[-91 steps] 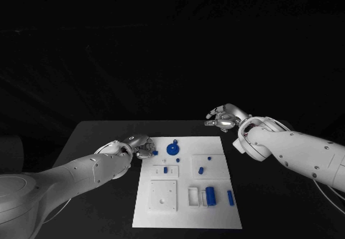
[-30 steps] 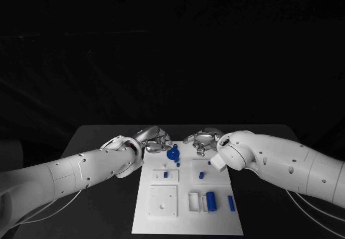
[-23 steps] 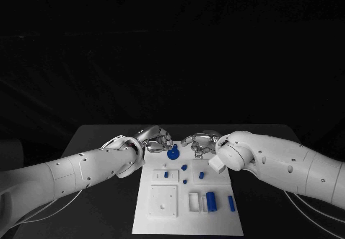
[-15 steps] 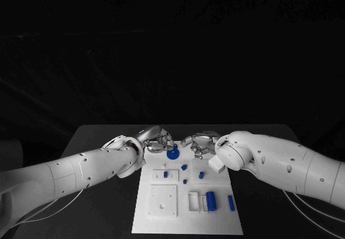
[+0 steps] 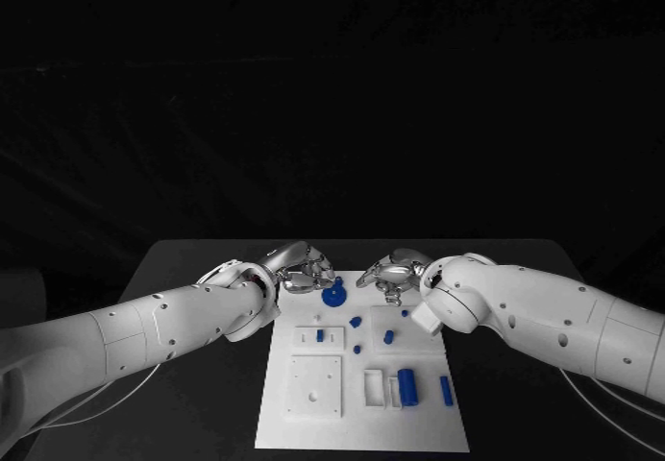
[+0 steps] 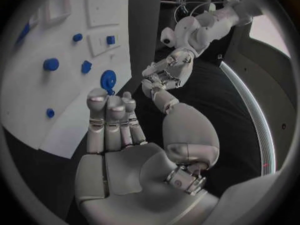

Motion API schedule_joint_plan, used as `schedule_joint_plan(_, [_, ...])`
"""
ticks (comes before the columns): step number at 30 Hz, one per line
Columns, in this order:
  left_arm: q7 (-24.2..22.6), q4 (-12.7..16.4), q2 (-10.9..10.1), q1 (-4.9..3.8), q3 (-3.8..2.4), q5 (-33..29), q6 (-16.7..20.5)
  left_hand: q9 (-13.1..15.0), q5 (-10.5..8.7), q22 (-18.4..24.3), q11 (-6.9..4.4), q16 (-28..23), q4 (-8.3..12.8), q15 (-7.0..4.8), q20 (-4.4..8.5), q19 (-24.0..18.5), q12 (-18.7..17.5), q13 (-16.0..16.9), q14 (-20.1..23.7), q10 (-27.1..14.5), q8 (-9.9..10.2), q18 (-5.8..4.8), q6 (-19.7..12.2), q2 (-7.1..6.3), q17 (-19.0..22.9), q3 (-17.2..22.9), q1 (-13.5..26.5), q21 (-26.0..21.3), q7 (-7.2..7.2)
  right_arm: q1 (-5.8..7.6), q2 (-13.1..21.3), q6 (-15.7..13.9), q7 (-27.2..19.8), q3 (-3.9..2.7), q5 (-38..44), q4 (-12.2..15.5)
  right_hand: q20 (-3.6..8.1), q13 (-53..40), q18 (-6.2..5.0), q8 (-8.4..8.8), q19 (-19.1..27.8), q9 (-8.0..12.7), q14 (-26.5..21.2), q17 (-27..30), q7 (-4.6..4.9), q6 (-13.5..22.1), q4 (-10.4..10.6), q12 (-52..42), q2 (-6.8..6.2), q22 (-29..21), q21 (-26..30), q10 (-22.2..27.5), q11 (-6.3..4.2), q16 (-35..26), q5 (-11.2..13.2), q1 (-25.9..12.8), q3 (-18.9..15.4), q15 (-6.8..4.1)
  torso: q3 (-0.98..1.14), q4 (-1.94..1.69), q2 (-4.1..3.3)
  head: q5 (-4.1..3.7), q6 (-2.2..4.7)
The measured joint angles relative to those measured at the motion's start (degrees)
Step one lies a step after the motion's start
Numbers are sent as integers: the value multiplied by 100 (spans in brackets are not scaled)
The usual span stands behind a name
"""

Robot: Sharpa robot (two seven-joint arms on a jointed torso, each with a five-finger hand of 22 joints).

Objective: Assemble the parts on the task board

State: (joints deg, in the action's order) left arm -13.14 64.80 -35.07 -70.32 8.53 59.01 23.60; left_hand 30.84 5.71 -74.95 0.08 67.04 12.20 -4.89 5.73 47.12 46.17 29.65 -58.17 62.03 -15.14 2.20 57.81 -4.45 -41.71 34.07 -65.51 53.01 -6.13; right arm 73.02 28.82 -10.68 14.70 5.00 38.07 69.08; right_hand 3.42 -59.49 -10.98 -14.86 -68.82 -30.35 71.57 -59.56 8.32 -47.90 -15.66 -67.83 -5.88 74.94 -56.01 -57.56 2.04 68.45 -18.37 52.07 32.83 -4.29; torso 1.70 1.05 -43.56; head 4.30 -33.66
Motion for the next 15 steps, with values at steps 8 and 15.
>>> schedule_joint_plan(8, [110,-93,104,-1,8,75,-147,-80,-23,0,160,-90,171,80,-22,-23,-200,-124,110,-237,155,0,-293,-284,52,-24,-85,-52,-147,-4,91,-45,-111,0,892,-32,28,14,58,0,-30,-6,34,-23,-12,-45,-63,-29,-15,0,-56,-21,-20,29,0,121,63,-13,2,0,0,5,-3])
schedule_joint_plan(15, [285,-344,386,-13,44,660,-470,-94,-40,1,211,-93,264,122,-40,-86,-230,-159,169,-354,184,0,-361,-416,64,-22,-203,-66,-196,-4,258,-272,-226,-2,1325,-30,46,31,83,0,-50,-6,50,-36,-10,-69,1,-29,-31,-1,-89,-62,-20,55,-3,137,127,-11,3,0,1,6,-2])
